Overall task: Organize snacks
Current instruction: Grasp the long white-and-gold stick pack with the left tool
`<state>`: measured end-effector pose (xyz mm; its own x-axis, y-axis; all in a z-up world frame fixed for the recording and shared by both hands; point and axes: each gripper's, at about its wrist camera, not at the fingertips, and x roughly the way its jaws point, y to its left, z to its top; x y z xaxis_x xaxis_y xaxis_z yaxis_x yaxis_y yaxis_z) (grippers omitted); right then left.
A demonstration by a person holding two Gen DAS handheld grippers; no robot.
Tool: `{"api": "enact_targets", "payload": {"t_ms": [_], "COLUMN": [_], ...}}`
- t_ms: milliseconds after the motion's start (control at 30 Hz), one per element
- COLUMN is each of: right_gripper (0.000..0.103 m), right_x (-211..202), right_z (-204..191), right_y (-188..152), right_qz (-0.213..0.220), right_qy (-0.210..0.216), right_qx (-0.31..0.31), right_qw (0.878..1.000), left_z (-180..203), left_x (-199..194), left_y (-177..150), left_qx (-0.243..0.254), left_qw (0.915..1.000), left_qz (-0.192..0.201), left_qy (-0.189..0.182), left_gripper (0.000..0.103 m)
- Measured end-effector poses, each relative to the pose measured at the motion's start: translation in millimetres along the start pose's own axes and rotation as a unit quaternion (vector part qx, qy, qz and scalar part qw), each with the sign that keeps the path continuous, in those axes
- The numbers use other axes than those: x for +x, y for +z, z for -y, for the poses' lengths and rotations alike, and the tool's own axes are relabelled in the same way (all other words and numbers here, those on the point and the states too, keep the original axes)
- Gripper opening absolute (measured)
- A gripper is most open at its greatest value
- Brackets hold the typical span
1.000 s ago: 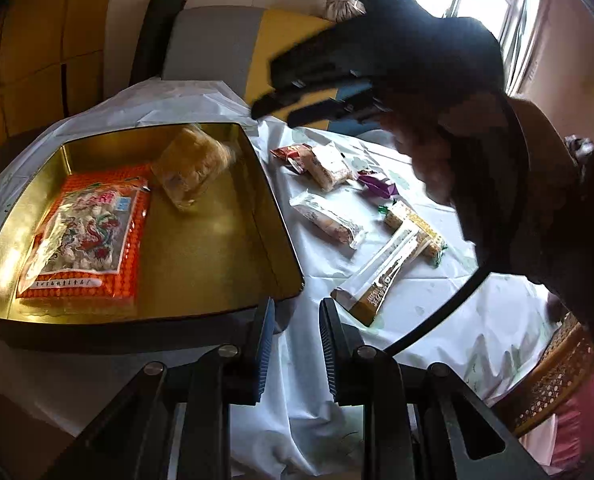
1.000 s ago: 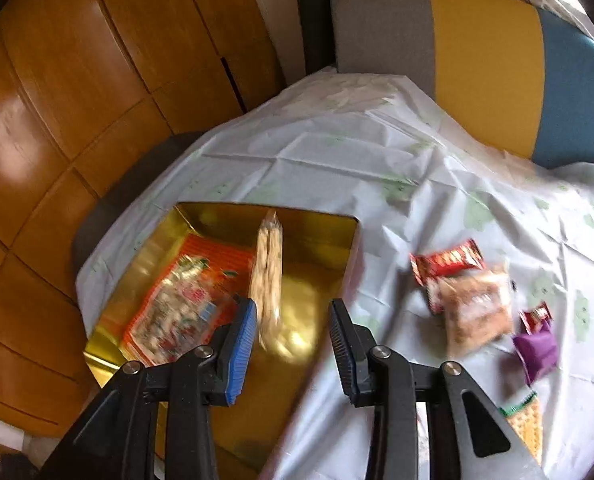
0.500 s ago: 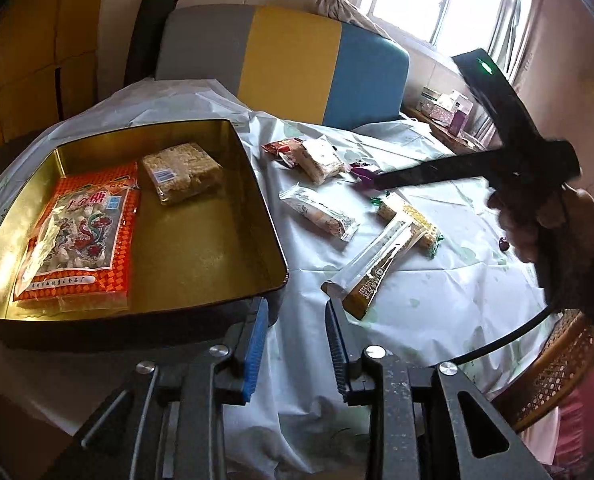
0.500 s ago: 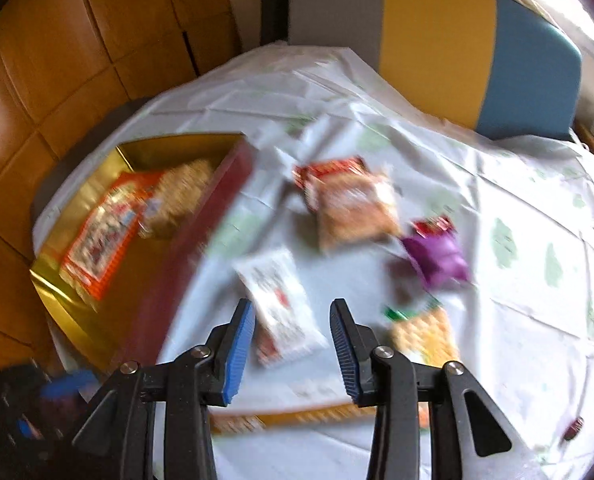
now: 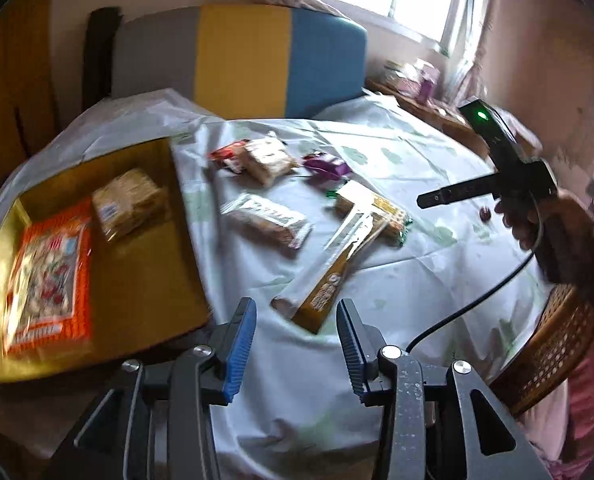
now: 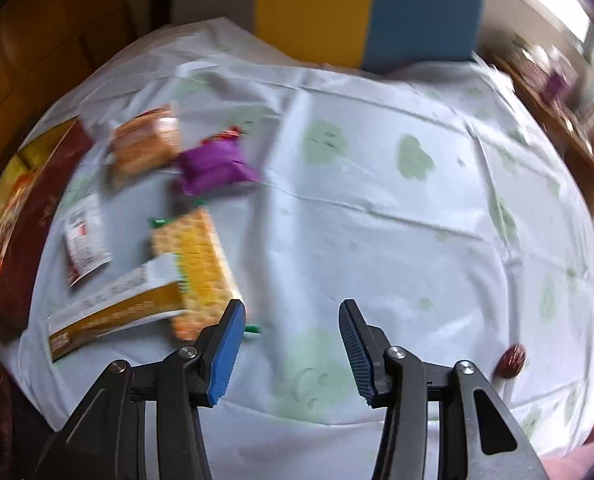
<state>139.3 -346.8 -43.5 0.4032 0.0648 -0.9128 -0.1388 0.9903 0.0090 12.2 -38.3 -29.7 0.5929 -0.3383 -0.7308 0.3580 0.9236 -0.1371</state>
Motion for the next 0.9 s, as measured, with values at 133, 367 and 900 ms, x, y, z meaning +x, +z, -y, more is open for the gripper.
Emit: {"api": "enact_targets", "payload": {"t_ms": [133, 367, 900], "right_gripper": [0.049, 0.049, 0.05], "right_x": [6, -3, -6], "right_z": [5, 2, 5], "right_y": [2, 5, 10], "right_qz": [-0.015, -0.001, 0.018], "right_qy": [-0.015, -0.004, 0.011], "right_qx": [0.009, 0.003, 0.027], "right_qw": [1.0, 1.0, 0.999], "left_z": [13, 33, 55], "left_x": [23, 70, 122], "left_y": [13, 35, 40], "left_qx": [0.037, 0.085, 0.125], "left_qw": [0.999, 0.994, 0.9858], "left_qz": [-0.025, -0.066, -0.112], "left_qy": [-0.006, -0.021, -0.001], "left_gripper": [0.044, 0.044, 0.032]}}
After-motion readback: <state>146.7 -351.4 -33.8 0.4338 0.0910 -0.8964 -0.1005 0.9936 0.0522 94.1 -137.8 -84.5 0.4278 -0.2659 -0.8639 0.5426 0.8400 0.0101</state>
